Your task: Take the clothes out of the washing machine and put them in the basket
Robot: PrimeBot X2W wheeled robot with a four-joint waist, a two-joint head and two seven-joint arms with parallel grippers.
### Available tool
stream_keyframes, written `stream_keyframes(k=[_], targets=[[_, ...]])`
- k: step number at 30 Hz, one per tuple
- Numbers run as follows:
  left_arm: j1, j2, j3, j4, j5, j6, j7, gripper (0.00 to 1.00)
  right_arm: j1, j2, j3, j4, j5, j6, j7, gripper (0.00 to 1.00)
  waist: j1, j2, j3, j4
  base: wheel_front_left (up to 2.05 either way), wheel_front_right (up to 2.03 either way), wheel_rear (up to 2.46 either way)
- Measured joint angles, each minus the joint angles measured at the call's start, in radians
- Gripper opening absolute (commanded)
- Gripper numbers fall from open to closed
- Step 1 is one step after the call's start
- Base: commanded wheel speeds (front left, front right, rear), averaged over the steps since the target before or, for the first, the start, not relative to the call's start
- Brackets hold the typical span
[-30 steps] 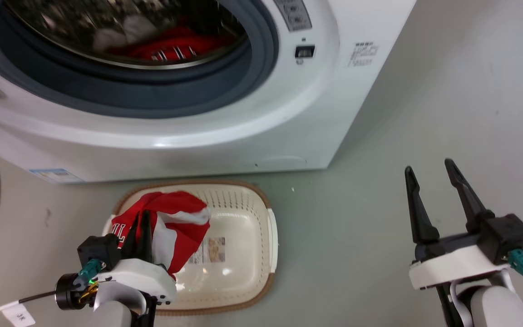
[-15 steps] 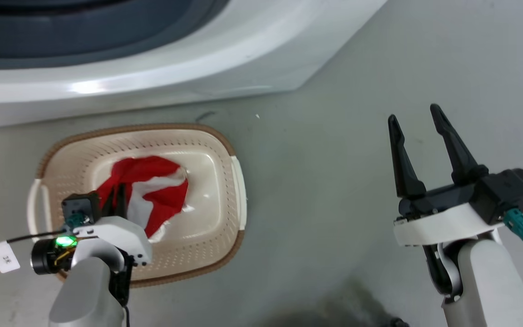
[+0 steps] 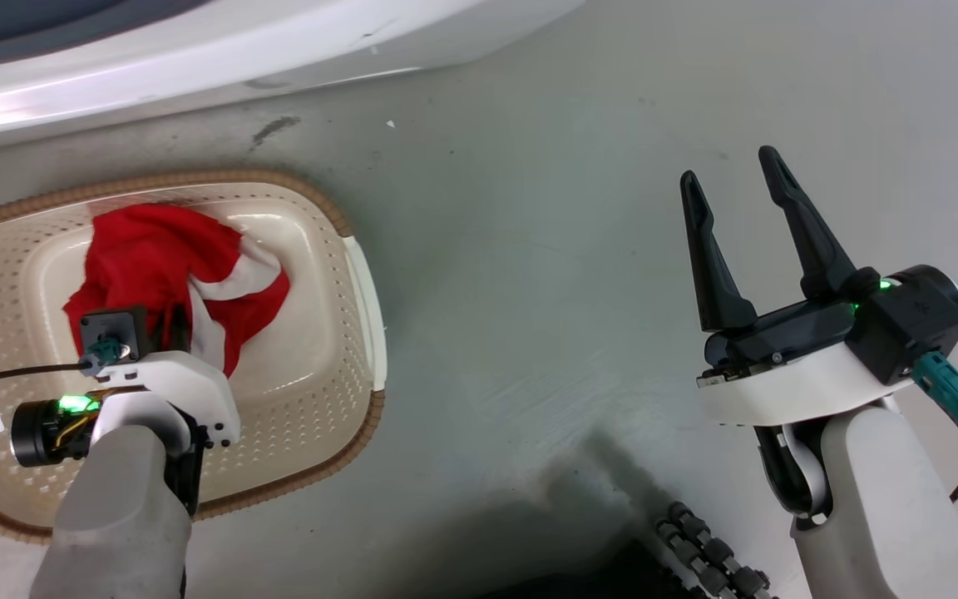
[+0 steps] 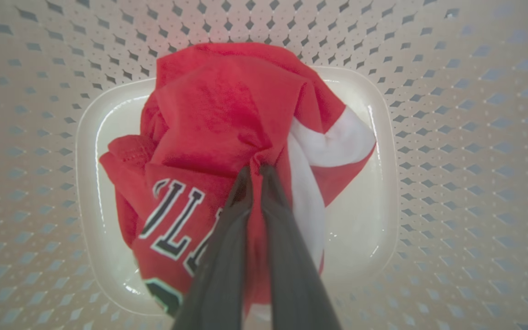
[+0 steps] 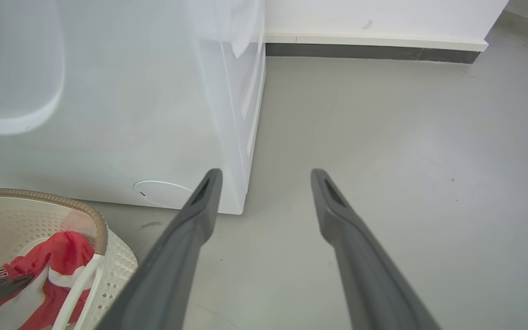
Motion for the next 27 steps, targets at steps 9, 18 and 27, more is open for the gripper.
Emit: stream_keyframes(k=[9,18,27], targets=[[-0.018,0.000,0.000,0.076,-0.001,0.012,0.000,1.00,-0.001,0.000,-0.010,0.013,0.007,0.000,0.000,1.00,-0.0001,0.0000,-0.028,-0.015,0.00,0.00,0.00],[0.102,-0.073,0.017,0.011,-0.024,0.005,0.000,1.00,0.047,0.001,-0.025,0.040,-0.048,0.000,0.000,1.00,-0.0002,0.0000,-0.190,0.034,0.00,0.00,0.00],[0.274,-0.143,0.044,-0.107,-0.026,0.004,0.000,1.00,0.153,0.001,-0.061,0.076,-0.108,0.000,0.000,1.00,-0.0003,0.0000,-0.400,0.113,0.00,0.00,0.00]])
